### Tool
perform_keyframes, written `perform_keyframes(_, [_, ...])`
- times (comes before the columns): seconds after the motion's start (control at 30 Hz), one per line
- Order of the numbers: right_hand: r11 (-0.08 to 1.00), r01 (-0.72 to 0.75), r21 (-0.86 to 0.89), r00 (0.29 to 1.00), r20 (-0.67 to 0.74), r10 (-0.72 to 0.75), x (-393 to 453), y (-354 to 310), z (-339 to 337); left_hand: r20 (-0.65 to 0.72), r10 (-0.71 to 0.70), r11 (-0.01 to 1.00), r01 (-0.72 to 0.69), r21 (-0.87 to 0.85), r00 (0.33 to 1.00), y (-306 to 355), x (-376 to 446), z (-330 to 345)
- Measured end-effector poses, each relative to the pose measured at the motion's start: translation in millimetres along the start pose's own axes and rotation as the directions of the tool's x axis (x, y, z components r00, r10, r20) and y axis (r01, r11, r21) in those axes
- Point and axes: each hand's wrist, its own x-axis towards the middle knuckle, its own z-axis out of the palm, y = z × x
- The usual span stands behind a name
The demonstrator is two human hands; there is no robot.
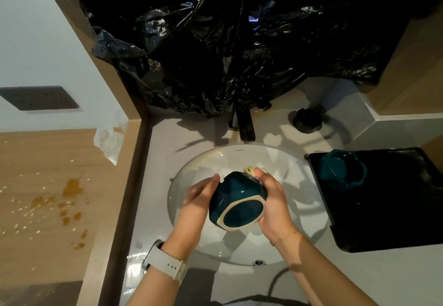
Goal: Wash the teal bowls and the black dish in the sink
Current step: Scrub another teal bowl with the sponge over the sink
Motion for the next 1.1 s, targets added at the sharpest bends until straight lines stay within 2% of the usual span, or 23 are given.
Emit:
perform_keyframes(0.07, [0.991, 0.086, -0.100, 0.996, 0.029, -0.084, 1.5, -2.3, -3.3, 0.139, 0.055, 0.989, -0.074, 0.130, 0.989, 8.1, -0.2, -0.6])
perform_keyframes(0.1, [0.981, 0.126, -0.144, 0.991, 0.056, -0.119, 0.6, -4.8, -2.4, 0.152, 0.066, 0.976, -0.096, 0.196, 0.986, 10.1, -0.1, 2.6])
perform_keyframes(0.17, [0.958, 0.195, -0.212, 0.979, 0.100, -0.178, -1.4, -10.2, 1.4, 0.058, 0.059, 0.970, -0.071, 0.233, 0.997, 13.2, 1.1, 12.8])
perform_keyframes(0.23, [0.942, 0.225, -0.250, 0.973, 0.098, -0.207, -2.9, -14.7, 6.6, -0.076, 0.034, 0.994, -0.026, 0.104, 0.997, 10.3, 0.1, 21.0])
perform_keyframes(0.3, [0.893, 0.234, -0.384, 0.972, 0.099, -0.212, -7.9, -18.5, 11.4, -0.199, 0.027, 1.000, -0.029, -0.008, 0.980, 5.7, -5.9, 26.7])
perform_keyframes(0.33, [0.813, 0.263, -0.519, 0.965, 0.134, -0.226, -11.8, -19.5, 13.5, -0.239, 0.048, 0.998, -0.056, -0.025, 0.970, 3.6, -9.1, 28.1])
perform_keyframes(0.37, [0.653, 0.333, -0.680, 0.941, 0.202, -0.270, -17.4, -21.2, 16.2, -0.264, 0.091, 0.995, -0.101, -0.026, 0.960, 2.7, -13.0, 28.6])
perform_keyframes(0.4, [0.477, 0.426, -0.769, 0.898, 0.298, -0.323, -22.2, -21.1, 17.9, -0.276, 0.134, 0.989, -0.144, -0.016, 0.952, 3.6, -16.3, 28.7])
perform_keyframes(0.43, [0.386, 0.489, -0.782, 0.861, 0.365, -0.353, -24.3, -18.4, 19.1, -0.272, 0.174, 0.983, -0.184, -0.011, 0.946, 4.4, -18.7, 27.6])
perform_keyframes(0.47, [0.425, 0.494, -0.759, 0.864, 0.374, -0.337, -23.6, -16.5, 18.0, -0.253, 0.183, 0.981, -0.192, -0.012, 0.950, 5.6, -20.2, 25.4])
perform_keyframes(0.53, [0.724, 0.294, -0.625, 0.948, 0.285, -0.139, -18.9, -24.1, 16.5, -0.237, 0.112, 0.989, -0.131, -0.066, 0.965, 6.9, -21.2, 18.8])
perform_keyframes(0.57, [0.818, 0.166, -0.550, 0.965, 0.262, -0.020, -15.2, -28.6, 12.9, -0.244, 0.065, 0.988, -0.096, -0.119, 0.968, 7.7, -22.3, 14.6])
perform_keyframes(0.6, [0.845, 0.098, -0.526, 0.958, 0.279, 0.062, -12.3, -33.1, 8.1, -0.245, 0.020, 0.983, -0.063, -0.170, 0.969, 8.6, -24.1, 11.3])
perform_keyframes(0.67, [0.842, 0.131, -0.524, 0.920, 0.381, 0.094, -15.4, -37.3, 4.2, -0.201, -0.024, 0.974, -0.022, -0.224, 0.979, 8.2, -24.9, 5.8])
perform_keyframes(0.7, [0.812, 0.191, -0.551, 0.902, 0.424, 0.076, -19.0, -37.4, 5.6, -0.186, -0.030, 0.971, -0.015, -0.237, 0.982, 9.5, -25.6, 4.8])
perform_keyframes(0.77, [0.688, 0.365, -0.627, 0.875, 0.483, -0.023, -20.9, -33.9, 9.5, -0.161, -0.040, 0.964, -0.005, -0.268, 0.986, 12.3, -25.4, 4.6])
perform_keyframes(0.8, [0.669, 0.395, -0.630, 0.872, 0.487, -0.057, -20.1, -31.6, 10.2, -0.147, -0.042, 0.958, -0.001, -0.285, 0.988, 13.9, -25.6, 4.9])
perform_keyframes(0.83, [0.703, 0.368, -0.608, 0.879, 0.474, -0.051, -19.3, -31.8, 10.8, -0.137, -0.055, 0.954, 0.012, -0.300, 0.989, 15.8, -25.9, 4.7])
perform_keyframes(0.9, [0.832, 0.207, -0.514, 0.903, 0.427, 0.040, -18.1, -32.9, 6.8, -0.115, -0.110, 0.922, 0.058, -0.383, 0.987, 16.2, -25.5, 1.8])
perform_keyframes(0.97, [0.909, 0.078, -0.409, 0.903, 0.416, 0.110, -17.1, -27.1, -1.1, -0.066, -0.168, 0.860, 0.113, -0.498, 0.984, 15.6, -23.0, -3.2])
perform_keyframes(1.1, [0.987, -0.038, -0.157, 0.921, 0.378, 0.096, -15.8, -23.9, 0.7, 0.065, -0.254, 0.738, 0.237, -0.632, 0.965, 15.7, -23.0, -2.9])
